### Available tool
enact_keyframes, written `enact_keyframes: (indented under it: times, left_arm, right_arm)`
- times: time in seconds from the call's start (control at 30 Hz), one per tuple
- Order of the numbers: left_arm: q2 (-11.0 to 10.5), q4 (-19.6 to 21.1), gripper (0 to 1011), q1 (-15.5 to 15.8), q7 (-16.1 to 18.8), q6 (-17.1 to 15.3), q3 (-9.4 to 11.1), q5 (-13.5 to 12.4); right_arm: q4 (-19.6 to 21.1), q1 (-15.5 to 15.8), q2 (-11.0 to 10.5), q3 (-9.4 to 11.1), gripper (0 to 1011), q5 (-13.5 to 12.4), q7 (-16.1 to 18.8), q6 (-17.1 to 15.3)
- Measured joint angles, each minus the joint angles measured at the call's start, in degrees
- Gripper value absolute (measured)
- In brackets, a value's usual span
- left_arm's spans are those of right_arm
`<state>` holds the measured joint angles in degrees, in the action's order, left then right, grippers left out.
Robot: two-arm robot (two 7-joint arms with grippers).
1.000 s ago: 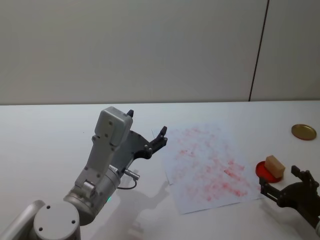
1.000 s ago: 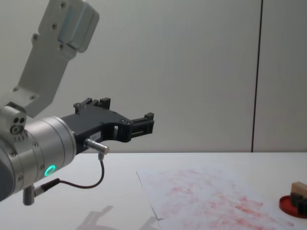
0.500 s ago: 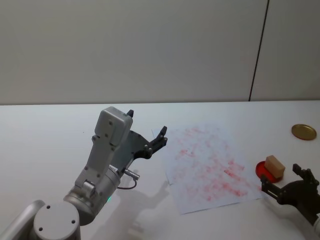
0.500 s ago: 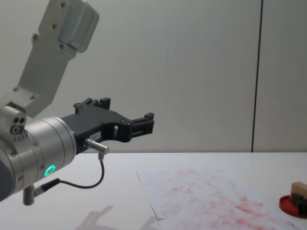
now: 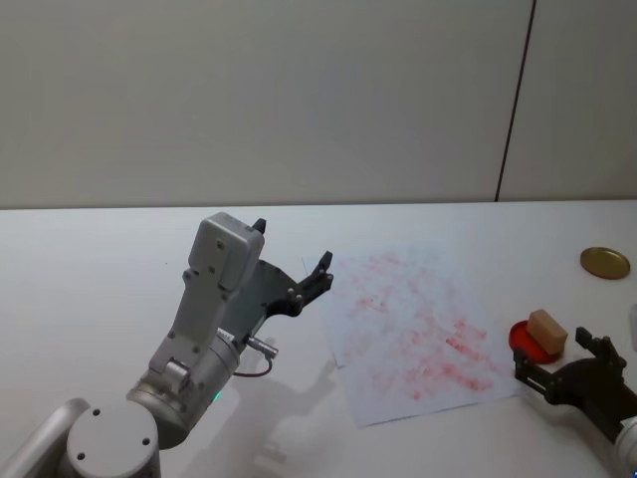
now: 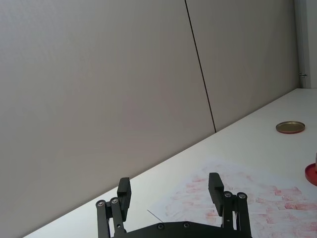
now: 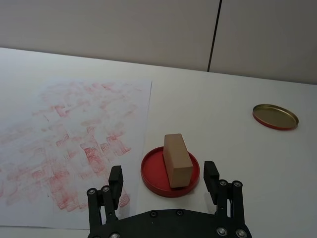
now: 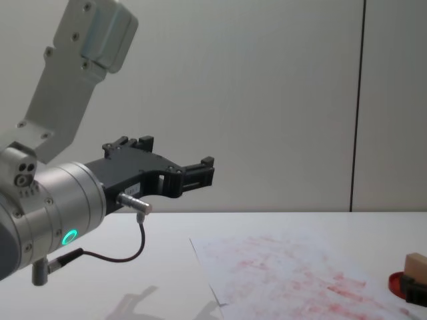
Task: Use the one hand to pick up the stamp and affix it onto the A4 paper.
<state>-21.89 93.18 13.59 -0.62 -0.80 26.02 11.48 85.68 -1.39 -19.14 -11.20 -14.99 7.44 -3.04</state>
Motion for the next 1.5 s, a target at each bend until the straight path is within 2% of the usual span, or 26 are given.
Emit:
enact_keyframes:
  times: [0.57, 0.93, 1.17, 1.3, 1.33, 1.5]
  left_arm:
    - [0.0, 0.0, 993, 0.0, 0.0, 0.0, 0.0, 0.0]
    - [0.0, 0.0, 993, 0.0, 0.0, 0.0, 0.0, 0.0]
    - [0.0, 0.0, 993, 0.0, 0.0, 0.0, 0.0, 0.0]
    - [0.0, 0.0, 993, 0.0, 0.0, 0.0, 0.0, 0.0]
    - [0.0, 0.0, 993, 0.0, 0.0, 0.0, 0.0, 0.0]
    - [0.0, 0.0, 993, 0.0, 0.0, 0.0, 0.0, 0.0]
  right_arm:
    - [-4.5, -3.4, 1.3, 0.3, 987, -0.2, 1.0, 0.3]
    - [-5.9, -4.6, 1.6, 0.5, 729, -0.3, 1.6, 0.4]
    - [-6.2, -5.0, 1.7, 0.6, 485, -0.3, 1.9, 0.6]
    - [-6.2, -5.1, 1.7, 0.7, 387, -0.2, 2.1, 0.7]
    - [-6.2, -5.1, 1.7, 0.7, 319, -0.2, 2.1, 0.8]
    - [-5.6, -5.2, 1.7, 0.7, 218, 0.1, 2.3, 1.3]
